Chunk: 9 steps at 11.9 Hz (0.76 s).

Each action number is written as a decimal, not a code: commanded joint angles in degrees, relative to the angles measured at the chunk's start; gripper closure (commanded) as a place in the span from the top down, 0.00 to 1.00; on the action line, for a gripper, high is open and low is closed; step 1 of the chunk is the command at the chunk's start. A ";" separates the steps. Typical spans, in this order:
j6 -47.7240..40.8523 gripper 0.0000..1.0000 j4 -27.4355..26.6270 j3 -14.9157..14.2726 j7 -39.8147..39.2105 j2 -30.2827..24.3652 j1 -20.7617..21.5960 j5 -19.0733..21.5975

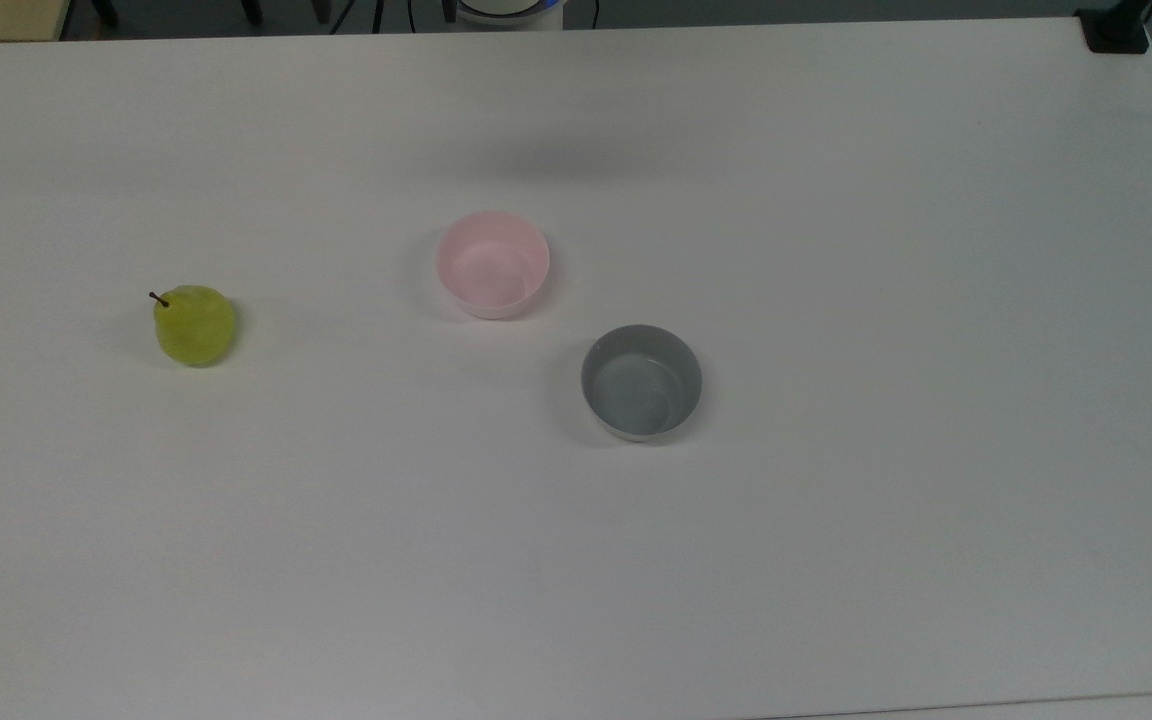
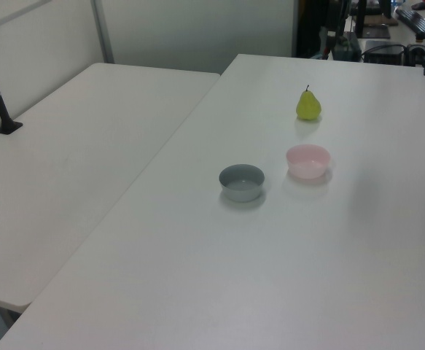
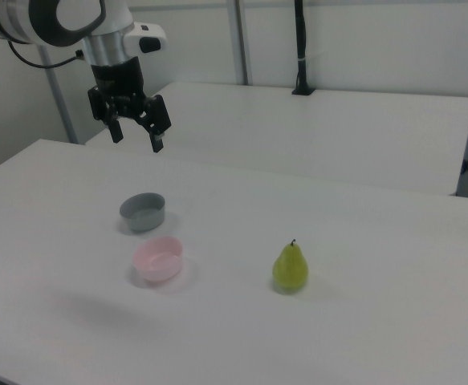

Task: Place the pear in the bowl

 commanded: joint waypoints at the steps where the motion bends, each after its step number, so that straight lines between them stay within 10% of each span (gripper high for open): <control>1: 1.10 1.00 -0.90 -0.95 -0.62 -0.07 1.30 1.12; 9: 0.75 1.00 -0.90 -0.86 -0.97 0.02 1.13 1.12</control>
